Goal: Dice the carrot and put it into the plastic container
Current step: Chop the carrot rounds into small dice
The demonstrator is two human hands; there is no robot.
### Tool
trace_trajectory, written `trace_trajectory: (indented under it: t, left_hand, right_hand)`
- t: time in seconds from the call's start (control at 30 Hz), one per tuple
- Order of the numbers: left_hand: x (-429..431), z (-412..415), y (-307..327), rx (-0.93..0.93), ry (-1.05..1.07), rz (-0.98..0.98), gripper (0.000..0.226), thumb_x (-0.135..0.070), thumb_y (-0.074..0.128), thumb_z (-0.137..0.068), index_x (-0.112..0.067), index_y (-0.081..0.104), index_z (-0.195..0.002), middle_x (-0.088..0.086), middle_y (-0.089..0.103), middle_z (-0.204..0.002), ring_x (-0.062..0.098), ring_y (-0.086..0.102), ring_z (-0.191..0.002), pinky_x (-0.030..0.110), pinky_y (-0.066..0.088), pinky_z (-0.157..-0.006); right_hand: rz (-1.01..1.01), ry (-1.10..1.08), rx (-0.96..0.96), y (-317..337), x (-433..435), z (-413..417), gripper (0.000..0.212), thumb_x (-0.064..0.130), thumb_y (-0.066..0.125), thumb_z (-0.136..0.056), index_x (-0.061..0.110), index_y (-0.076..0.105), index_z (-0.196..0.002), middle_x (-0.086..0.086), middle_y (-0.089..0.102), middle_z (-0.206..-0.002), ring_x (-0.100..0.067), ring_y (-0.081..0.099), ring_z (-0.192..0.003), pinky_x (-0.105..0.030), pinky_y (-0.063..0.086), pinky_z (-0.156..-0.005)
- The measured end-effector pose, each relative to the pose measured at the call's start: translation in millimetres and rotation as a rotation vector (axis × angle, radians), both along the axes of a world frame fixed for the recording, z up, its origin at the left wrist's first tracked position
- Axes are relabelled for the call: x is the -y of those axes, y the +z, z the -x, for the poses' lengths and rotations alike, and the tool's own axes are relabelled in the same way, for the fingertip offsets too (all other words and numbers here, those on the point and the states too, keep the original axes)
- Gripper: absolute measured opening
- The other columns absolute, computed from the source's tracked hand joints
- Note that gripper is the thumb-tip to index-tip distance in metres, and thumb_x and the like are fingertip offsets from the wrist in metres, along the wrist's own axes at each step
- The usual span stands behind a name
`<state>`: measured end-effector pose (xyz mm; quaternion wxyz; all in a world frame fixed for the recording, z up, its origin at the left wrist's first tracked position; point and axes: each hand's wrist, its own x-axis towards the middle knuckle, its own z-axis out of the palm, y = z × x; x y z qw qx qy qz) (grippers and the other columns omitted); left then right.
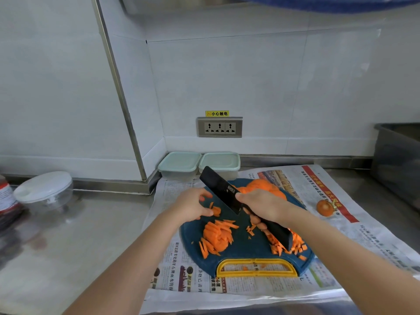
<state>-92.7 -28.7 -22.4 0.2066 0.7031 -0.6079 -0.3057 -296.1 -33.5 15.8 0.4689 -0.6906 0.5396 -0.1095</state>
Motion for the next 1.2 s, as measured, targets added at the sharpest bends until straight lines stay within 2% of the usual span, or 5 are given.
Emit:
trace_trajectory:
  t: [0.1, 0.53, 0.67, 1.03, 1.2]
  left_hand:
    - [2.2, 6.5, 0.6, 0.148, -0.145, 0.021, 0.049, -0.024, 0.072, -0.084, -0.021, 0.055, -0.13, 0.0, 0.059, -0.127, 0.016, 0.057, -0.111, 0.027, 0.043, -0.093]
    - [-0.2, 29.9, 10.9, 0.186, -0.365, -0.012, 0.039, -0.004, 0.047, -0.09, -0.029, 0.069, -0.112, -0.007, 0.067, -0.098, 0.017, 0.062, -0.082, 0.028, 0.049, -0.071]
    - [-13.4, 29.3, 10.4, 0.19, -0.361, 0.042, 0.029, -0.022, 0.049, -0.095, -0.031, 0.062, -0.119, -0.011, 0.061, -0.118, 0.007, 0.057, -0.102, 0.025, 0.047, -0.089]
    - [-39.2, 13.3, -20.7, 0.443, -0.737, 0.293, 0.091, -0.069, 0.057, -0.074, -0.046, 0.006, -0.147, -0.029, -0.01, -0.15, -0.008, -0.019, -0.139, 0.013, -0.012, -0.108]
    - [-35.4, 17.3, -29.4, 0.385, -0.738, 0.303, 0.079, -0.065, 0.058, -0.08, -0.04, 0.024, -0.147, -0.018, 0.012, -0.155, -0.004, 0.007, -0.141, 0.021, 0.012, -0.116]
  right_hand:
    - [0.048, -0.024, 0.023, -1.1, -1.6, 7.0, 0.042, 0.041, 0.036, -0.102, 0.009, 0.044, -0.075, -0.004, 0.045, -0.049, -0.017, 0.04, -0.035, -0.023, 0.04, -0.04]
    - [0.138, -0.026, -0.012, 5.5, -17.2, 34.2, 0.047, 0.039, 0.034, -0.102, 0.007, 0.048, -0.071, -0.004, 0.048, -0.049, -0.013, 0.041, -0.032, -0.02, 0.037, -0.036]
    - [0.155, -0.012, -0.004, 8.2, -28.0, 38.9, 0.045, 0.039, 0.034, -0.102, 0.007, 0.047, -0.074, -0.005, 0.048, -0.049, -0.015, 0.041, -0.032, -0.02, 0.037, -0.036]
    - [0.18, -0.131, 0.015, 12.9, -49.4, 55.8, 0.044, 0.04, 0.036, -0.101, 0.01, 0.045, -0.071, -0.006, 0.049, -0.051, -0.02, 0.043, -0.039, -0.024, 0.041, -0.041]
    - [0.173, -0.161, 0.029, 10.0, -52.4, 54.2, 0.046, 0.042, 0.035, -0.101, 0.01, 0.045, -0.07, -0.009, 0.05, -0.053, -0.02, 0.044, -0.039, -0.026, 0.042, -0.041]
